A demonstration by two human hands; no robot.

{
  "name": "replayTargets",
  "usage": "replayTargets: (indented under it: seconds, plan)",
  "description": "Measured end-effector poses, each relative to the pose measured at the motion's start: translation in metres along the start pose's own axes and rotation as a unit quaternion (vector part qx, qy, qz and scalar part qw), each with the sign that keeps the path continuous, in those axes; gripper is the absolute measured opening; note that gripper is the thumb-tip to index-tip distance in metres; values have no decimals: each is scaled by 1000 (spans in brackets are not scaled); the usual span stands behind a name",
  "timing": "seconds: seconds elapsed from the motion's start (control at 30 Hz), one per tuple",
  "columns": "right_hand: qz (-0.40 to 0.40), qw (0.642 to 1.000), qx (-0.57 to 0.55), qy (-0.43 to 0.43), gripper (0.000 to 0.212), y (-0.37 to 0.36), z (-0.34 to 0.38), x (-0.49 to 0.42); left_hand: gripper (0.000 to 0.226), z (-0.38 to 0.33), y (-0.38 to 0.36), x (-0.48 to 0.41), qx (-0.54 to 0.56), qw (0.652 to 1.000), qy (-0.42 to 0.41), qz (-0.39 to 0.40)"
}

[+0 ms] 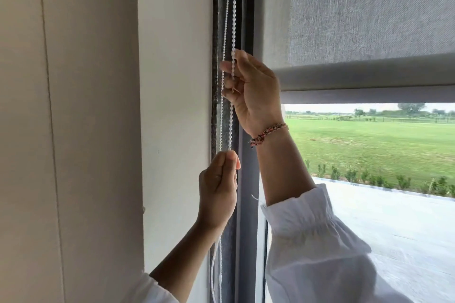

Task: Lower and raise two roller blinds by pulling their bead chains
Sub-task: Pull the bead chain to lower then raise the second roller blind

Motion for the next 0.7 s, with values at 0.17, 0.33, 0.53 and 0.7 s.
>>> replayTargets:
  seconds: [0.17, 0.33, 0.53, 0.7]
  plan:
    - [-15, 999, 25, 27, 26, -9, 3, 7, 33, 0, -2, -4, -7, 999, 1, 40]
    - [-4, 997, -14, 73, 28, -2, 15, 8, 43, -4, 2, -33, 76, 987, 80, 118]
    - [10, 994, -20, 108, 26, -9, 17, 12, 44, -69, -3, -96, 113, 987, 64, 92]
    - [31, 990, -58, 124, 32, -14, 21, 19, 36, -120, -20, -126, 132, 982, 40, 128]
Point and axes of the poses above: each hand's wrist, its own x-axis away from the middle knuckle, its own y-axis out of the back of the hand, z = x × y, the point moved 9 cm from there along -x, towards the middle knuckle
